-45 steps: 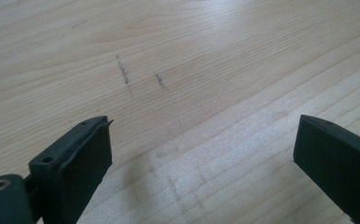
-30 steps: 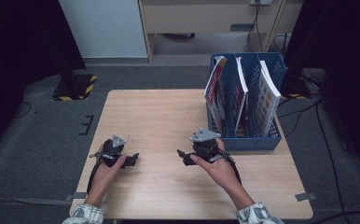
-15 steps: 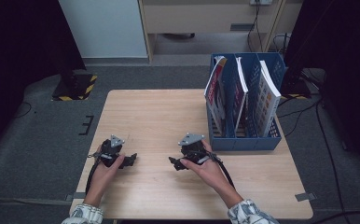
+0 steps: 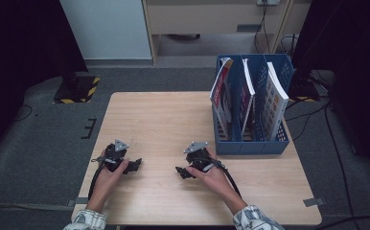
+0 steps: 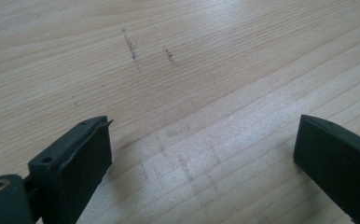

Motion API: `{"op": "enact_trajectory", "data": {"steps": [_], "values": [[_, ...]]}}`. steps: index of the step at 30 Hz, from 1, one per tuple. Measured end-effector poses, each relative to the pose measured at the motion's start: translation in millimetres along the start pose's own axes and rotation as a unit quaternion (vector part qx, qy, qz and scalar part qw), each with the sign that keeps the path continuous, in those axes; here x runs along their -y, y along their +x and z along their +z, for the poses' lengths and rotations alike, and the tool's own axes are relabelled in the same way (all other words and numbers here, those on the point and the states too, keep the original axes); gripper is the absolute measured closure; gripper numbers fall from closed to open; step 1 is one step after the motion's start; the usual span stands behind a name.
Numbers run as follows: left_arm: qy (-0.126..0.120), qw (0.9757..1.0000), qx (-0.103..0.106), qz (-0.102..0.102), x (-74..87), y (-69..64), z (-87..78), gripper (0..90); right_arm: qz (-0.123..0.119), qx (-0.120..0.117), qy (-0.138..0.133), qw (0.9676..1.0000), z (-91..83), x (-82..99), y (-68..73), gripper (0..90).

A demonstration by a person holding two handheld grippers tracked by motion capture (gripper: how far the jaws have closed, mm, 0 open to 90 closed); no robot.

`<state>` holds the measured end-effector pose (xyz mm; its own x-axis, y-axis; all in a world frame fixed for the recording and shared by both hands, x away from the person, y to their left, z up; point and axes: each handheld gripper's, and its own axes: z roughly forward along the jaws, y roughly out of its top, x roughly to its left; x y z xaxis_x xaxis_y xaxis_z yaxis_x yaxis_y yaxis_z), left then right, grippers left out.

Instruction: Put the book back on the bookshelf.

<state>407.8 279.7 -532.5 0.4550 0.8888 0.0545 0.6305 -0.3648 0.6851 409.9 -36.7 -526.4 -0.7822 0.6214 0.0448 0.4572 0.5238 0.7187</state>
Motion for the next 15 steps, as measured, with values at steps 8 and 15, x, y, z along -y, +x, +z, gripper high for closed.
{"op": "enact_trajectory", "data": {"steps": [8, 15], "values": [[-0.005, 0.9997, 0.013, -0.02, 2.7, 1.9, 2.4, 1.7, -0.009, 0.016, -0.003, 0.9998, 8.6, 9.6, 4.7, 8.8], [-0.01, 0.9996, 0.013, -0.022, 3.6, 1.4, 3.2, 0.5, -0.003, 0.022, 0.0, 0.9998, 7.4, 10.6, 4.9, 7.3]]}}
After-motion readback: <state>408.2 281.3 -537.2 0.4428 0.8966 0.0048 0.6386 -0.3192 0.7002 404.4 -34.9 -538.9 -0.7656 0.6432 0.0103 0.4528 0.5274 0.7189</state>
